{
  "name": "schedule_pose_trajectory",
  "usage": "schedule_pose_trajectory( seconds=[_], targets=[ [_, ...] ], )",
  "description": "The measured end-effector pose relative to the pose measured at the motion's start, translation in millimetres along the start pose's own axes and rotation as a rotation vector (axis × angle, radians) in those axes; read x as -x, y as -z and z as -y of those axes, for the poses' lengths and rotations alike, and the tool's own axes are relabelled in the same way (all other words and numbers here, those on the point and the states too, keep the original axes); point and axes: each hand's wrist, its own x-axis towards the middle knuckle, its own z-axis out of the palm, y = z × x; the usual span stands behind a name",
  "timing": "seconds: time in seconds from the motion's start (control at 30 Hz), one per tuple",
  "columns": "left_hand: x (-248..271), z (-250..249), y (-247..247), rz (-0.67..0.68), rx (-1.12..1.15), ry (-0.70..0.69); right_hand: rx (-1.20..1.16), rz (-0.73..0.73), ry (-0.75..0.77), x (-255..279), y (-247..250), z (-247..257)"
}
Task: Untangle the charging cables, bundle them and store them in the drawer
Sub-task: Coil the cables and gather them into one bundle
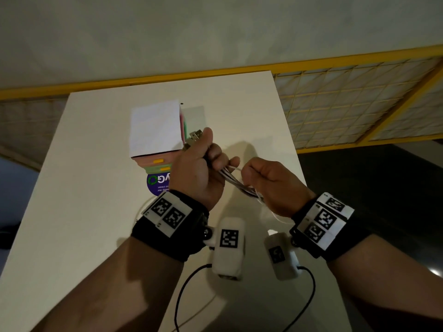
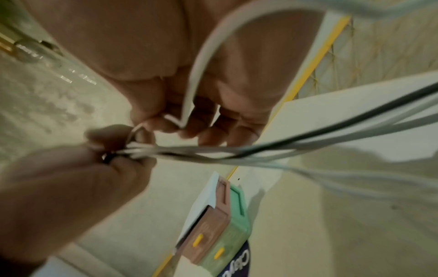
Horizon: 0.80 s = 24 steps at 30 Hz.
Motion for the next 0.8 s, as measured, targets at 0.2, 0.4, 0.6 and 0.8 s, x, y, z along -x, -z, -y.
schedule_pose_trajectory(
  seconds=[0.2, 0.4, 0.6, 0.8],
  targets=[
    [4, 5, -19, 0.064, -0.168, -0.079, 0.404, -0.1, 0.144, 7, 10, -9],
    [19, 18, -36, 0.161, -0.331, -0.227, 0.141, -0.082, 0.106, 8, -10, 21],
    [26, 37, -49, 0.298, -0.38, -0.162, 0.366, -0.095, -0.149, 8, 4, -10],
    [28, 51, -75, 0.336, -0.353, -0.07, 0.348, -0.188, -0.331, 16, 50, -70]
  ],
)
